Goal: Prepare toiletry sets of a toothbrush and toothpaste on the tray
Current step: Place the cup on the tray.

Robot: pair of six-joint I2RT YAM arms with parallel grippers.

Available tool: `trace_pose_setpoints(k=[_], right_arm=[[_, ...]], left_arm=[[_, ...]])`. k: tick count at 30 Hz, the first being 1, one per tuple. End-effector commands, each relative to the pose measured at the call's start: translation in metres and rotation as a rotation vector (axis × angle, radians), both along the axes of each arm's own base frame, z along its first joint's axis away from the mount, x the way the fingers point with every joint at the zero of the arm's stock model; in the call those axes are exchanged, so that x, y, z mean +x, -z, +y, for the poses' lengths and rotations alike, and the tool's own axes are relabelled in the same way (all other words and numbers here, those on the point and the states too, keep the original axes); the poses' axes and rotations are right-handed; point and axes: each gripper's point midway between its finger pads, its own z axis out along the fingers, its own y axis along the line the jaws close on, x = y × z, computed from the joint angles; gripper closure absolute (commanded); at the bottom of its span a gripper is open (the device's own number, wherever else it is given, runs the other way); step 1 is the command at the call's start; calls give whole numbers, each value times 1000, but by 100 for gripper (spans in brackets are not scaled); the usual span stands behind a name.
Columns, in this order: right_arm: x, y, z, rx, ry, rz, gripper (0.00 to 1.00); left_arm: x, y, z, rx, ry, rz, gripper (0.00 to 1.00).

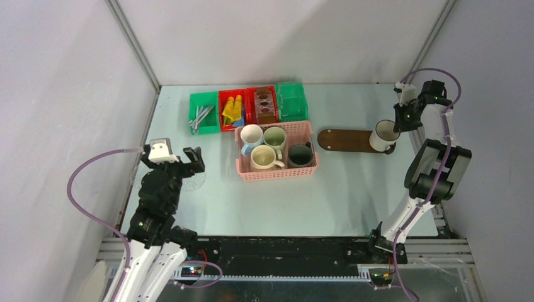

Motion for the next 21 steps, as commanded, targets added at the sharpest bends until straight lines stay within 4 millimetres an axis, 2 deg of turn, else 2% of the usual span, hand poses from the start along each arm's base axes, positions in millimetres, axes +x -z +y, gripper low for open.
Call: trace_pose_setpoints(k=[1,12,21], right_arm=[[30,-29,-18,-68,-15,-124,100],[39,-16,-24,-29,-37,-115,100],[39,-11,-31,1,-38,-114,100]], left_arm=[[4,-3,1,23,-6,-17,0],[9,1,-1,40,-4,4,0],[12,4,-3,47,3,18,0]])
